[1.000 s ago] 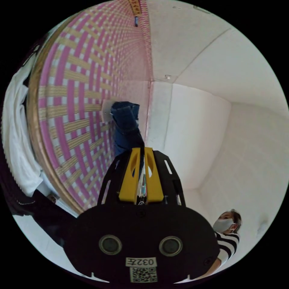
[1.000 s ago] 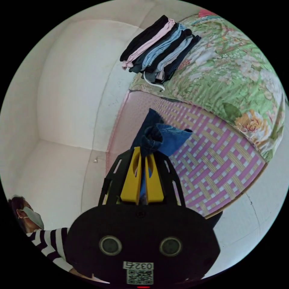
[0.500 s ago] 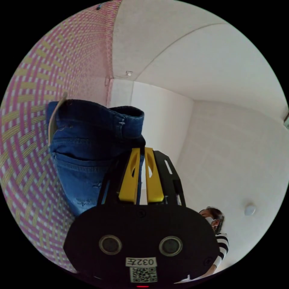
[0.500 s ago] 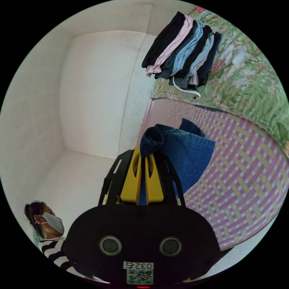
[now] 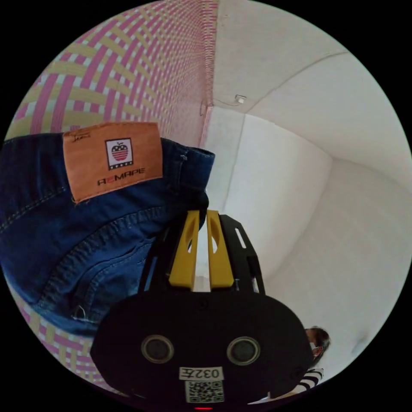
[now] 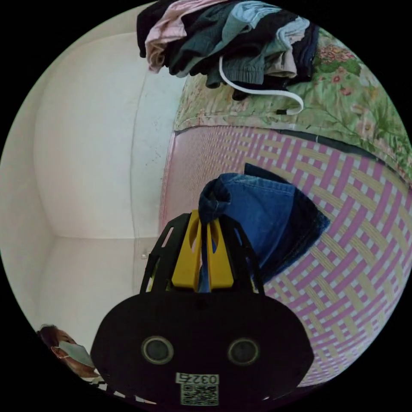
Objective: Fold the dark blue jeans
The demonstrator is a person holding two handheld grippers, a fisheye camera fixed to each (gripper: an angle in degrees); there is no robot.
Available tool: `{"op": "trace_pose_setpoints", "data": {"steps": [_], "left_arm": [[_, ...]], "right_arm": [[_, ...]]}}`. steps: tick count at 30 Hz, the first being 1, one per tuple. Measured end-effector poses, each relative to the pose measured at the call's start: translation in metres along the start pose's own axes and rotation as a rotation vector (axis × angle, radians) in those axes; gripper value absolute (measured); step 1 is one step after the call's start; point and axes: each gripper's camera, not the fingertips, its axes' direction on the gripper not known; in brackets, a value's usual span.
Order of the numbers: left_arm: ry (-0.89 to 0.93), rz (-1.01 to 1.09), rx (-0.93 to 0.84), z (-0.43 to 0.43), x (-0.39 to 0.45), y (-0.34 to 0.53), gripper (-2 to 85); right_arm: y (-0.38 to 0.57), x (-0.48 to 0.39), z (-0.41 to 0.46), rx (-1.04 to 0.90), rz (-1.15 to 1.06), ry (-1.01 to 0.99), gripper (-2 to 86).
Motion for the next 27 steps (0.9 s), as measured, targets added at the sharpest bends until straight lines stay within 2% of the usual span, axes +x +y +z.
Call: {"op": "trace_pose_setpoints", "data": {"steps": [4, 7, 9, 12, 17, 19, 21, 27], "left_arm": [[-0.075, -0.010, -0.004, 0.026, -0.012, -0.018, 2.2], [-0.042, -0.028, -0.038, 0.046, -0.022, -0.028, 6.8], [0.038, 0.016, -0.083, 0.057, -0.021, -0.031, 6.1], [-0.031, 0.085, -0.101, 0.061, -0.006, -0.022, 5.6], [-0.134, 0.177, -0.333, 0.070, 0.011, 0.021, 3.6], [-0.167, 0.217, -0.346, 0.063, 0.016, 0.041, 3.1], [-0.214, 0.243, -0.324, 0.050, 0.019, 0.059, 3.0], [-0.303, 0.159, 0.019, -0.025, 0.010, 0.099, 3.0]], "right_arm": [[-0.025, -0.016, 0.033, 0.021, 0.011, 0.064, 3.8], [-0.043, -0.013, 0.058, 0.013, 0.035, -0.071, 10.5], [-0.046, -0.014, 0.064, 0.025, 0.039, -0.069, 10.7], [-0.038, -0.027, 0.056, 0.086, -0.041, -0.037, 10.3], [-0.006, -0.018, 0.028, 0.063, -0.059, 0.075, 9.3], [0.002, -0.013, 0.017, 0.054, -0.070, 0.136, 9.1], [0.005, -0.007, 0.011, 0.020, -0.074, 0.200, 9.1], [-0.003, 0.008, 0.019, -0.096, -0.055, 0.305, 9.5]]}}
